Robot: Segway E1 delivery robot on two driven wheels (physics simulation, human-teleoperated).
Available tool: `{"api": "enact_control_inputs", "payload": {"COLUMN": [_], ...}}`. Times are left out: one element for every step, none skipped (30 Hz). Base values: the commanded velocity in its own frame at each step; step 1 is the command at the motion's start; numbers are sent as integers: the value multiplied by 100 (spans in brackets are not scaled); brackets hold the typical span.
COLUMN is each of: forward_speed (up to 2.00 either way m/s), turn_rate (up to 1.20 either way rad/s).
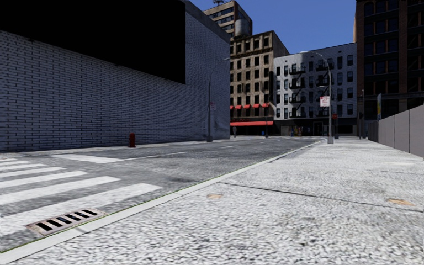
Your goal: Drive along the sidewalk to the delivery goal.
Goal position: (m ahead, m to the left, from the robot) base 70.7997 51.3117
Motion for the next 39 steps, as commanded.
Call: {"api": "enact_control_inputs", "payload": {"forward_speed": [76,76,76,76,76,76,76,76,76,76,76,76,76,76,76,76,76,76,76,76,76,76,76,76,76,76,76,76,78,84,84,92,100,104,104,105,105,105,105], "turn_rate": [35,35,35,37,41,41,42,42,43,43,43,49,52,53,53,53,53,53,53,53,53,53,53,53,53,53,53,53,53,53,53,53,53,53,53,53,53,53,53]}}
